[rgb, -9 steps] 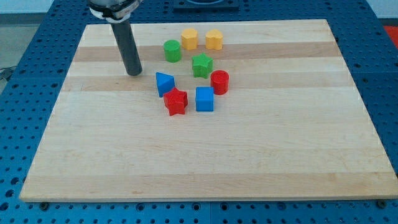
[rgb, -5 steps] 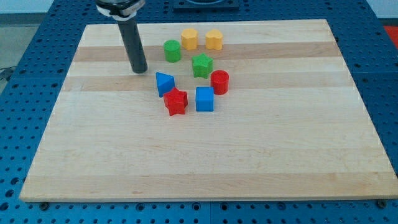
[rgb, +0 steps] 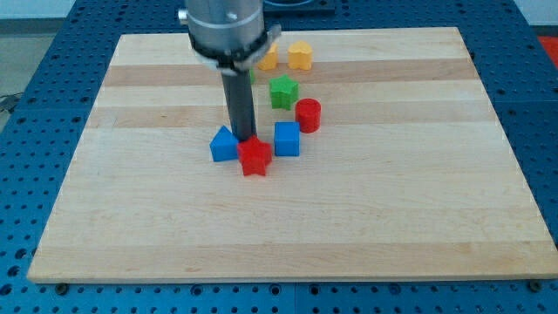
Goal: Separate the red star from the triangle
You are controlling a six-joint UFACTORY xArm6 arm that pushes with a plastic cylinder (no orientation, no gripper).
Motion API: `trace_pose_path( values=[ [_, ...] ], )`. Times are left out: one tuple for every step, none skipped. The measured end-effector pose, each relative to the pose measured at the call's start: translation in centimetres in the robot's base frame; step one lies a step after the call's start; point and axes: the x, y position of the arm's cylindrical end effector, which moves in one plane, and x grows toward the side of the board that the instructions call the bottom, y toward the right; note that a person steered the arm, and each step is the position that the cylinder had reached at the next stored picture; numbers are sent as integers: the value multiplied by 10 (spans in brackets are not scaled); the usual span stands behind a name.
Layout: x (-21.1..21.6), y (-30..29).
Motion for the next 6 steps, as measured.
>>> trace_pose_path(
  values=[
    [32, 2],
    [32, 2],
    [44, 8],
    [57, 17],
    [50, 17],
    [14, 18]
  ],
)
